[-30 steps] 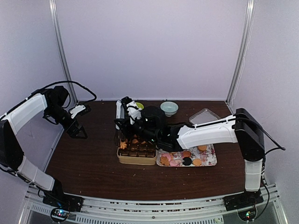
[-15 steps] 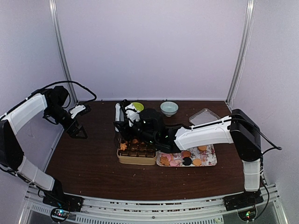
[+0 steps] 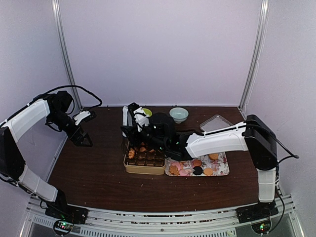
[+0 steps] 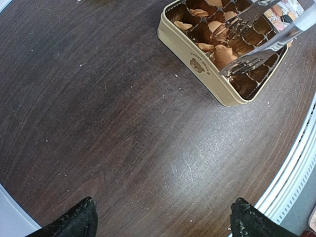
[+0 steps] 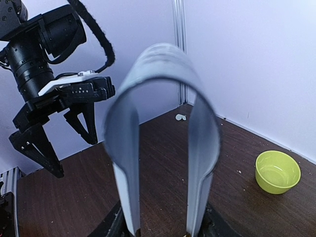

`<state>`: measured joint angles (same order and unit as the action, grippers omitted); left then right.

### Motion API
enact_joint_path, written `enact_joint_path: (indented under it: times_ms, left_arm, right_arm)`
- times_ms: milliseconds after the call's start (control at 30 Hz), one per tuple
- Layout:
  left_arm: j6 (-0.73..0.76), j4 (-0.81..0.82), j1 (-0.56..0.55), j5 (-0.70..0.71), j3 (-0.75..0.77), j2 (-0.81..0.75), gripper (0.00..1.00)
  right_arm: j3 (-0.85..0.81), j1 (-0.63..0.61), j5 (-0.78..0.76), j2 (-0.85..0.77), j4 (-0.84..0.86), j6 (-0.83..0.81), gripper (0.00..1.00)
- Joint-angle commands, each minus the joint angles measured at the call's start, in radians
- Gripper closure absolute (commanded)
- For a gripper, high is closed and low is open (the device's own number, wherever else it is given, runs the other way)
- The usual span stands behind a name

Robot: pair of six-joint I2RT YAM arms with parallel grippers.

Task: Pack the cookies
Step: Place the fake cookies in the empty pocket of the box, then adjust the fake cookies in the empty pocket of the box.

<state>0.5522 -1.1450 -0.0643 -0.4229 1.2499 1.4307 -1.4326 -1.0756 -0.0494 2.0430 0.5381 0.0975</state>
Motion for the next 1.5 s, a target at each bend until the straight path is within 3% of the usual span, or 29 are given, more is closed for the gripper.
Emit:
enact_joint_path:
  times_ms: [0,633,1467]
  left_arm:
    - [0.011,0.004,0.009,-0.021,0.022,-0.007,0.04]
    - [0.016,0.003,0.010,-0.026,0.019,-0.004,0.04]
    - [0.020,0.003,0.008,-0.017,0.019,-0.013,0.04]
  right_arm:
    - [0.015,0.004,0.027,-0.051,0.061,0.005,0.54]
    - [0.097,0.021,0.001,-0.121,0.068,0.031,0.71]
    - [-0.022,0.019,0.052,0.006,0.006,0.058,0.71]
